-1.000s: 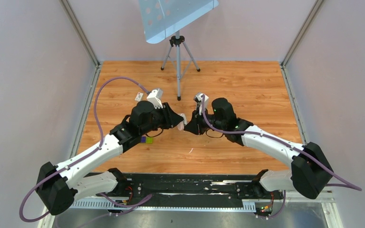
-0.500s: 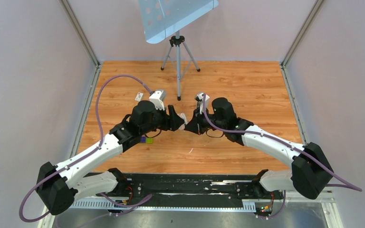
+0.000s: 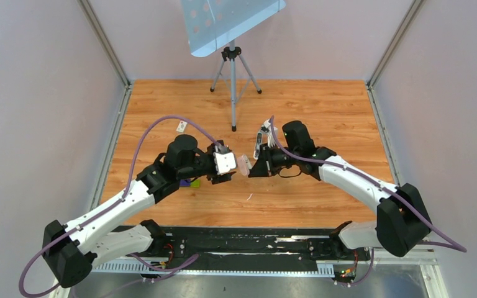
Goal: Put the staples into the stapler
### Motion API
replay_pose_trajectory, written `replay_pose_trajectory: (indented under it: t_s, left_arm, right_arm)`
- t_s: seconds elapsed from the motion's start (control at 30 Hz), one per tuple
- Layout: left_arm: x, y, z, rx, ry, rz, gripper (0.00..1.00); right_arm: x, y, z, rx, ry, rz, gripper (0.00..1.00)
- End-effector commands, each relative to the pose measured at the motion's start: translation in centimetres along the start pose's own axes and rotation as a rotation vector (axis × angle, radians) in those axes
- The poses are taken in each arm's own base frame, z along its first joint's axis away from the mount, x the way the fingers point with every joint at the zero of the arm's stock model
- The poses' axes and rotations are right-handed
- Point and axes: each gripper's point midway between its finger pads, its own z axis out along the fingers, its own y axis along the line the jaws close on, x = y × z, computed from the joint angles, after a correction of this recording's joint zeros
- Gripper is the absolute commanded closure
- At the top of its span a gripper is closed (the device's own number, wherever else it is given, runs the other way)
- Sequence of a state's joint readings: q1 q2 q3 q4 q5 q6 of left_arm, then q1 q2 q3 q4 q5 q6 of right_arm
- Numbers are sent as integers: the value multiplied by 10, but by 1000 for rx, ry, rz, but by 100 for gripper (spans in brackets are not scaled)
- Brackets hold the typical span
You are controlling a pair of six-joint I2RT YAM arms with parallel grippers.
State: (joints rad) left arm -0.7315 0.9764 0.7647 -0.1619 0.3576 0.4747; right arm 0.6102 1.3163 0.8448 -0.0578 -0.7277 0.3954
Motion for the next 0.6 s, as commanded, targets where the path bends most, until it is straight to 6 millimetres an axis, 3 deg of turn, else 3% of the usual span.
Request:
replay_pose_trajectory:
  t_s: [0.0, 0.17, 0.57]
  left_arm:
    - [1, -23, -2, 155, -58, 443, 32]
    - [-7, -30, -2, 167, -103, 619, 32]
    - [-14, -59, 7, 324, -100, 726, 35]
  right_arm:
    - [6, 18, -7, -83, 78, 47, 100]
    - [12, 22, -6, -125, 111, 72, 100]
    - [16, 28, -7, -160, 140, 90, 100]
